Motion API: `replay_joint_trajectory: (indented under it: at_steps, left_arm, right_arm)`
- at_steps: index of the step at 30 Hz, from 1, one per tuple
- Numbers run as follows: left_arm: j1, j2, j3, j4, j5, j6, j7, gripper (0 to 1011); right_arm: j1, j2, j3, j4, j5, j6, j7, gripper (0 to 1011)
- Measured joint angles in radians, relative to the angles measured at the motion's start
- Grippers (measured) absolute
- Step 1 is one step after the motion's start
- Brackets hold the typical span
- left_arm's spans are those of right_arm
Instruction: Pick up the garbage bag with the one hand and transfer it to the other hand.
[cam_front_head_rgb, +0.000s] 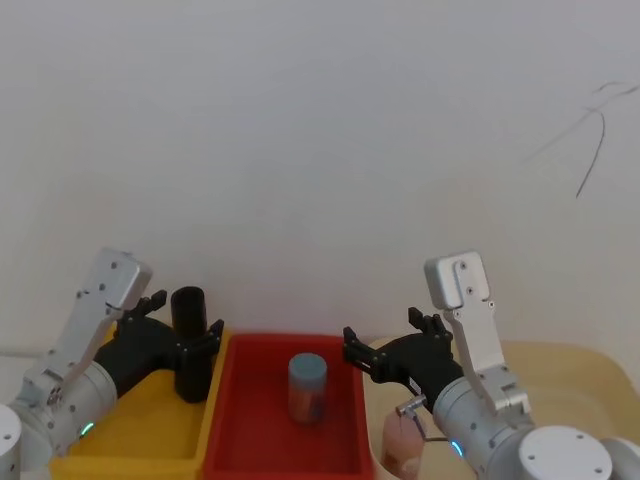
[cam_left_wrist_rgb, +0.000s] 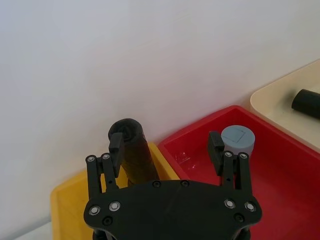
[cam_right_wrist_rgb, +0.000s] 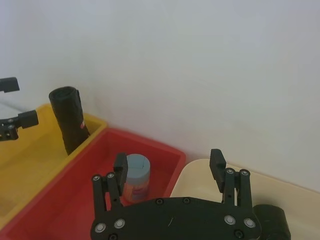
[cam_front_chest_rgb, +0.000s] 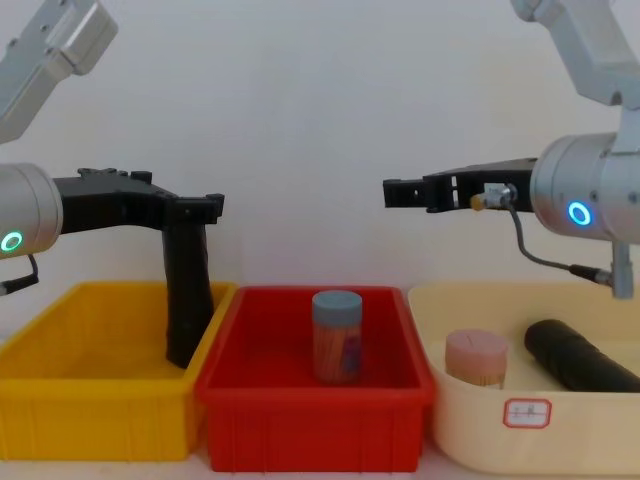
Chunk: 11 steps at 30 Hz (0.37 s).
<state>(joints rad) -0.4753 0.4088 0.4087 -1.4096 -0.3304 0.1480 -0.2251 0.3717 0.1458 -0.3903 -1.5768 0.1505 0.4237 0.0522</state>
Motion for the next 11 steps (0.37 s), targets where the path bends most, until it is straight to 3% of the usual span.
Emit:
replay_joint_trajectory:
  at_steps: [11]
  left_arm:
    - [0.000, 0.000, 0.000, 0.000, 0.000, 0.000, 0.000, 1002]
  right_arm:
    - [-0.037, -0.032, 0.008, -0.017, -0.010, -0.035, -0.053, 1000]
